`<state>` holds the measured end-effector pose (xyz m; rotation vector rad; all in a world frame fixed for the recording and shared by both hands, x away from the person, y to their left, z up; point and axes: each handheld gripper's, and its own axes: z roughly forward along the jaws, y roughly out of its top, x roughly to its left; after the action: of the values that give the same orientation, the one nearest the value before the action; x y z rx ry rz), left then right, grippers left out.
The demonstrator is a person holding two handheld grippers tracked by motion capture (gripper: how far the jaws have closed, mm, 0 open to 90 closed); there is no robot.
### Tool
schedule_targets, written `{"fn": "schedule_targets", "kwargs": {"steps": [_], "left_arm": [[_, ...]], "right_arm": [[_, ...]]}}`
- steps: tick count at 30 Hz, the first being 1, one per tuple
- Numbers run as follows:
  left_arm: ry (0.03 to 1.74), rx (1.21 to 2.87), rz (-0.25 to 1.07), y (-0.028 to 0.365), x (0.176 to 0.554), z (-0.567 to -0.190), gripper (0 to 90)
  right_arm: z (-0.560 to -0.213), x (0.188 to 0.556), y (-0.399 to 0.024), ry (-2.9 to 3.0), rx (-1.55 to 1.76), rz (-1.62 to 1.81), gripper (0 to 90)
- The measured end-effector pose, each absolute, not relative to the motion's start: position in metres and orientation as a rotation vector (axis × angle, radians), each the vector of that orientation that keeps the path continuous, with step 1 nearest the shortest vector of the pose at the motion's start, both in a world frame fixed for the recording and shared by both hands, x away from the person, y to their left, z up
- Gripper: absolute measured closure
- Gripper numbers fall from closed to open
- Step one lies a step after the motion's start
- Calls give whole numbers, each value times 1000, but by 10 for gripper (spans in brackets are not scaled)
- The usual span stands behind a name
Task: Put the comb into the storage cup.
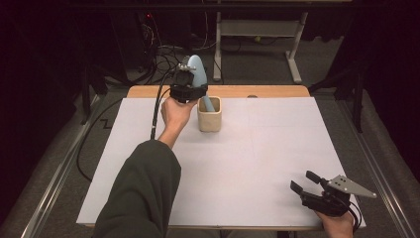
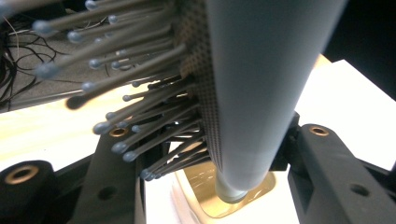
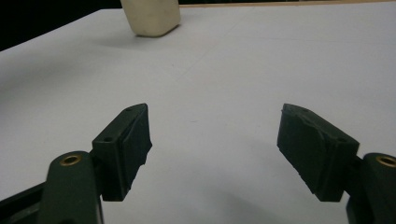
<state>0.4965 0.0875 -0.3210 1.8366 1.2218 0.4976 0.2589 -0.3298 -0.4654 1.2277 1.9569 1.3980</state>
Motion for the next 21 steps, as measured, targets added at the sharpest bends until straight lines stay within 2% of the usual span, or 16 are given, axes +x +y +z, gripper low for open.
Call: {"fn": "schedule_targets", "kwargs": {"steps": [21], "left_arm": [[1234,1872,460,80,500,-334,531]], "right_arm": [[-465,259,-330,1958,1224,1399,265]]}}
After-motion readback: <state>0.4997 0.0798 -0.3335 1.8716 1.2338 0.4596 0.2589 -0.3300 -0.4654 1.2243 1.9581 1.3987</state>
